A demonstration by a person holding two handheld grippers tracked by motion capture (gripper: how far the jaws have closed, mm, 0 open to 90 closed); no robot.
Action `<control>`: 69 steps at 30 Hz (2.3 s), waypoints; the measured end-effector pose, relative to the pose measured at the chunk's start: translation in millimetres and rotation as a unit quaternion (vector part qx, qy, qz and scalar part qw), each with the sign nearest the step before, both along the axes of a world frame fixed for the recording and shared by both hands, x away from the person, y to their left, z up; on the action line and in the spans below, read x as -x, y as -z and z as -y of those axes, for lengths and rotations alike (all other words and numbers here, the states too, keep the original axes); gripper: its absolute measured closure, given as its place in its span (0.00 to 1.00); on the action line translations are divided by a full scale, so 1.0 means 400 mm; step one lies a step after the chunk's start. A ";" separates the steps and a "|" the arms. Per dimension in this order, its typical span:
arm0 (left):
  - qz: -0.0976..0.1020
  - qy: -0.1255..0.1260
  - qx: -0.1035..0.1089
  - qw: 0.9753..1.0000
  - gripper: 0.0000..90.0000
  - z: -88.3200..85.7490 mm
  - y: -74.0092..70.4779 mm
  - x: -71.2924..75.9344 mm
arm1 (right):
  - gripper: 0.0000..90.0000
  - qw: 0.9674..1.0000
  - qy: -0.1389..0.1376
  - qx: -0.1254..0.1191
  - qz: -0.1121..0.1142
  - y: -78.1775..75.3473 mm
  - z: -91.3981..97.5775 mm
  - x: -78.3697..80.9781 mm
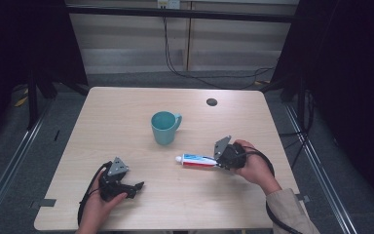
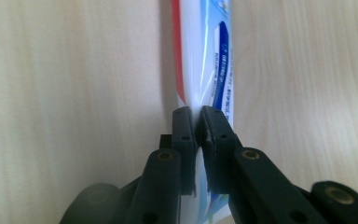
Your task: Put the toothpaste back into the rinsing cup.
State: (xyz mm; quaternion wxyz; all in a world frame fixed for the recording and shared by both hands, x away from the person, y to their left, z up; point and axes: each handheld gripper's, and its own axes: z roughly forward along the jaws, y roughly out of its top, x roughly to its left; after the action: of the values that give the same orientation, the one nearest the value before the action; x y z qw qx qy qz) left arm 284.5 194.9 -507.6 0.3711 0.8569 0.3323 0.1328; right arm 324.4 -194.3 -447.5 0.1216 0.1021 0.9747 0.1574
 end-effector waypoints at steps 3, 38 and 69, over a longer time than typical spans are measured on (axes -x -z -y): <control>0.001 0.001 -0.001 1.000 0.17 0.000 0.000 -0.001 | 0.92 1.000 -0.003 -0.001 -0.007 0.000 0.000 0.002; 0.000 0.003 -0.001 1.000 0.18 -0.002 0.000 0.000 | 0.83 0.996 0.038 0.014 -0.074 0.036 -0.036 -0.056; -0.035 0.044 -0.067 0.996 0.20 0.040 -0.098 -0.035 | 0.84 0.997 0.046 0.030 -0.053 -0.058 -0.051 -0.008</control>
State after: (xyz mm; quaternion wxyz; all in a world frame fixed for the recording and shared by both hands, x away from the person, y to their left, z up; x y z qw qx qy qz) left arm 298.3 178.9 -468.6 0.3060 0.8977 0.2978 0.1084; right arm 327.4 -174.0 -424.4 0.0803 0.1510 0.9784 0.1165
